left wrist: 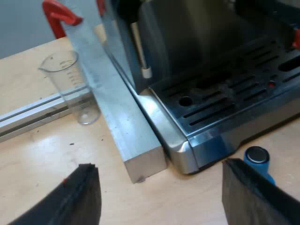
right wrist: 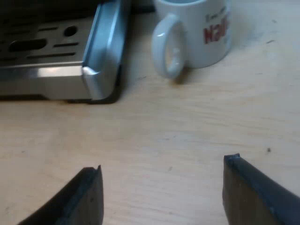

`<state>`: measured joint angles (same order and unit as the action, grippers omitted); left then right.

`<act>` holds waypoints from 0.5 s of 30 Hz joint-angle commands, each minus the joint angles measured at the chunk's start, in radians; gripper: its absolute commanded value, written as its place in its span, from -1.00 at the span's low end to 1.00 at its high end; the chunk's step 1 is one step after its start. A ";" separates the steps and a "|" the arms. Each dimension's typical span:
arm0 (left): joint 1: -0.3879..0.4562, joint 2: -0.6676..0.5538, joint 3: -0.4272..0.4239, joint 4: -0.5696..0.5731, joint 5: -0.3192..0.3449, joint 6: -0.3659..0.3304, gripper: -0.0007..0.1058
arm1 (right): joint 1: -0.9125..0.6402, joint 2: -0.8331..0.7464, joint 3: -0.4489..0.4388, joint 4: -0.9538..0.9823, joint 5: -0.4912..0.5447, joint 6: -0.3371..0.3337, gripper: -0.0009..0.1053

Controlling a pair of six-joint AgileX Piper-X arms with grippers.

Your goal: Put the handle in the coffee machine

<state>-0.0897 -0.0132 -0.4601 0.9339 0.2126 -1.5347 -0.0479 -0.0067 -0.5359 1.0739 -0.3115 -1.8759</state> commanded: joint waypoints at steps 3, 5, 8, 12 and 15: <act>0.007 -0.139 -0.004 -0.015 -0.007 -0.012 0.11 | 0.031 -0.045 -0.007 -0.009 0.001 -0.005 0.10; 0.007 -0.139 -0.004 -0.015 -0.007 -0.012 0.11 | 0.026 -0.045 -0.007 -0.009 0.001 -0.005 0.10; 0.007 -0.139 -0.004 -0.015 -0.007 -0.012 0.11 | 0.025 -0.045 -0.007 -0.009 0.001 -0.005 0.10; 0.007 -0.139 -0.004 -0.015 -0.007 -0.012 0.11 | 0.025 -0.045 -0.007 -0.009 0.001 -0.005 0.10; 0.007 -0.139 -0.004 -0.015 0.000 -0.014 0.11 | 0.025 -0.045 -0.007 -0.009 0.001 -0.005 0.10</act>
<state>-0.0835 -0.0132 -0.4601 0.9339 0.2126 -1.5357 -0.0184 -0.0067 -0.5359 1.0739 -0.3100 -1.8759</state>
